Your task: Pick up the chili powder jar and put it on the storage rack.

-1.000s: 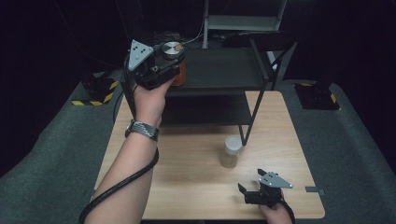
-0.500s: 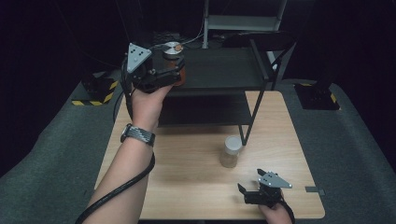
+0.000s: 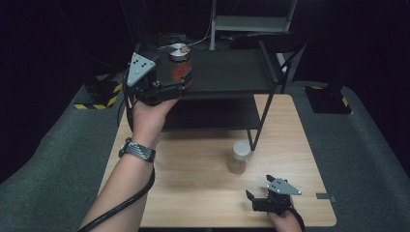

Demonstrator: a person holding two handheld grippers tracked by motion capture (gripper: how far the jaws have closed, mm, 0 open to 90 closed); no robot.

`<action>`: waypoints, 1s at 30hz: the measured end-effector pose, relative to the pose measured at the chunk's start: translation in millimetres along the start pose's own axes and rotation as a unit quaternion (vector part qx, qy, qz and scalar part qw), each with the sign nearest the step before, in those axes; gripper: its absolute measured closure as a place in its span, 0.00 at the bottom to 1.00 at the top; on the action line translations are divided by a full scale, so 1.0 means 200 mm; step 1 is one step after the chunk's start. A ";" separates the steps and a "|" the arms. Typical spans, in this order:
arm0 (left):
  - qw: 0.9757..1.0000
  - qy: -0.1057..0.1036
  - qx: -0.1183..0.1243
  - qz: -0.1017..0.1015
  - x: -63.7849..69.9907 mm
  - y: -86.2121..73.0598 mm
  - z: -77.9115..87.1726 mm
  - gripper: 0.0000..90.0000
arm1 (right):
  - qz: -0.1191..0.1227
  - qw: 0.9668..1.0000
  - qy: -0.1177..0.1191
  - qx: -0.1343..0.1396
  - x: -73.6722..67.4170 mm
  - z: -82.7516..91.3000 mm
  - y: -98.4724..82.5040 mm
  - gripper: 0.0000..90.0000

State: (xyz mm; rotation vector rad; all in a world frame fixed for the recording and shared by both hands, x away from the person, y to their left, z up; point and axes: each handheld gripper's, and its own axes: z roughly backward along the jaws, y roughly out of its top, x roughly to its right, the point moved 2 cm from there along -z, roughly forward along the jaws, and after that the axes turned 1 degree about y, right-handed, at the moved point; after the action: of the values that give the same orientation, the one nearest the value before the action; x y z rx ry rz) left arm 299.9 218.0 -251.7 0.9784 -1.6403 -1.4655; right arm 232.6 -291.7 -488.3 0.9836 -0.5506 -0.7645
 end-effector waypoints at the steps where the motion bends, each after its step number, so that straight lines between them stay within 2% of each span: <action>1: 1.000 0.000 0.002 0.001 0.00 0.00 0.01 0.00 | 0.000 1.000 0.000 0.000 0.00 0.00 0.00 0.00; 7: 1.000 -0.003 0.002 -0.002 0.01 -0.01 0.04 0.00 | -0.001 1.000 0.000 -0.001 0.00 0.00 0.00 0.00; 9: 1.000 -0.005 0.005 0.003 0.01 -0.02 0.07 0.00 | 0.000 1.000 0.000 -0.001 0.00 0.00 0.00 0.00; 14: 1.000 -0.003 0.004 -0.007 0.02 -0.06 0.11 0.00 | 0.000 1.000 0.000 -0.001 0.00 0.00 0.00 0.00; 17: 1.000 -0.013 0.006 -0.001 0.00 -0.11 0.16 0.00 | 0.001 1.000 -0.001 -0.002 0.00 0.00 0.00 0.00; 21: 1.000 -0.016 0.005 -0.002 0.00 -0.14 0.20 0.00 | 0.002 1.000 -0.002 -0.003 -0.01 0.00 0.00 0.00; 30: 1.000 -0.012 -0.004 -0.018 0.01 -0.23 0.30 0.00 | 0.002 1.000 -0.005 -0.004 -0.01 0.00 0.01 0.00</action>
State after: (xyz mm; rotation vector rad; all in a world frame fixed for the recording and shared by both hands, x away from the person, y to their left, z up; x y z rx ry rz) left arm 248.8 241.0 -303.8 0.9940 -1.6395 -1.5127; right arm 232.0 -289.1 -487.7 0.9712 -0.5589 -0.7675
